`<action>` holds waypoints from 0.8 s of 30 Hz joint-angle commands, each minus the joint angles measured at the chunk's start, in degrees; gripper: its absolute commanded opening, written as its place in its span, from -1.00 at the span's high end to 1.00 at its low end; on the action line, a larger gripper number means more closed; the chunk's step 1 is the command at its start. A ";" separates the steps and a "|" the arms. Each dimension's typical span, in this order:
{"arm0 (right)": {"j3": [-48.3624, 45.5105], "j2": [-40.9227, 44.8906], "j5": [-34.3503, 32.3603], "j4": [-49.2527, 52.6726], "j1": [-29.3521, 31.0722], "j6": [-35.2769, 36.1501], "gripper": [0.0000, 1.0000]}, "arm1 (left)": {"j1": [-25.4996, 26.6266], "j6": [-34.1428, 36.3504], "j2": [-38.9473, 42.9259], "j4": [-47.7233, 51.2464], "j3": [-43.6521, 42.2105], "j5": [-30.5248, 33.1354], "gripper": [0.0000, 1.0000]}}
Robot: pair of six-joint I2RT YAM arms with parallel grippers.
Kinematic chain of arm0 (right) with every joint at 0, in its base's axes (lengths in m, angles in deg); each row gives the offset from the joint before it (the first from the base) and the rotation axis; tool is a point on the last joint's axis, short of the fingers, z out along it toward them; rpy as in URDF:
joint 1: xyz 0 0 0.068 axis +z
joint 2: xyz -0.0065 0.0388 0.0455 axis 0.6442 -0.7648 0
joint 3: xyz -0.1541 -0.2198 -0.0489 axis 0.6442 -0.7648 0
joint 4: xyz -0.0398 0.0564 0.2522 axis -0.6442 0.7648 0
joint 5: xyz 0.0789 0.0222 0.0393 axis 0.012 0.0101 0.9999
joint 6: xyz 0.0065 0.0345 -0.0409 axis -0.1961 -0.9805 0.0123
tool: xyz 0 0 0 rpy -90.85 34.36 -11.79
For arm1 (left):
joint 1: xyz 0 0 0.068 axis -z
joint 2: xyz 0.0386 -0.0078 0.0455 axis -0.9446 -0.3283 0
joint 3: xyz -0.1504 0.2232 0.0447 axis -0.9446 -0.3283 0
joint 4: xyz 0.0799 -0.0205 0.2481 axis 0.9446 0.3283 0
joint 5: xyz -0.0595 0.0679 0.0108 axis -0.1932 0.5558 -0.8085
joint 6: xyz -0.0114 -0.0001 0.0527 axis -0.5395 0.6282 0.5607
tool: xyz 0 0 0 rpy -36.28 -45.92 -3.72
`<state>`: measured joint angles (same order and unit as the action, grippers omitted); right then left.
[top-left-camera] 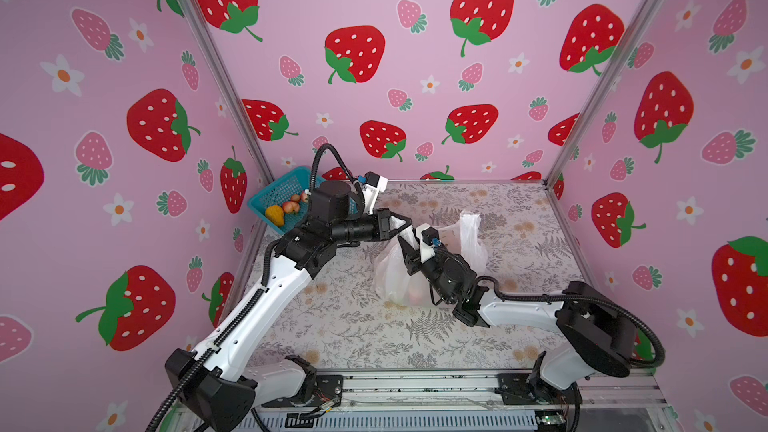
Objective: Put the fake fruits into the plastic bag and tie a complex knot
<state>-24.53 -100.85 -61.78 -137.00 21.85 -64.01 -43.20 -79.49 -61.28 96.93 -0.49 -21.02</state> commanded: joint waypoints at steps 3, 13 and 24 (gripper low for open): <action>-0.61 3.13 -3.39 -1.99 0.45 0.04 0.04 | -0.26 -1.74 -0.16 -4.69 1.10 -2.40 1.00; 4.77 4.41 -2.72 -2.57 2.36 2.51 -0.65 | -0.21 -4.56 -0.39 -5.01 0.77 -0.52 1.00; 9.62 -7.36 -14.41 -3.07 2.38 -0.86 -0.31 | -0.10 -8.35 -0.08 -6.91 -0.03 -0.44 1.00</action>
<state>-14.58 -105.94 -71.40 -138.99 23.92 -62.50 -43.24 -85.94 -61.56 93.37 -0.99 -21.19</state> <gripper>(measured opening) 0.669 0.045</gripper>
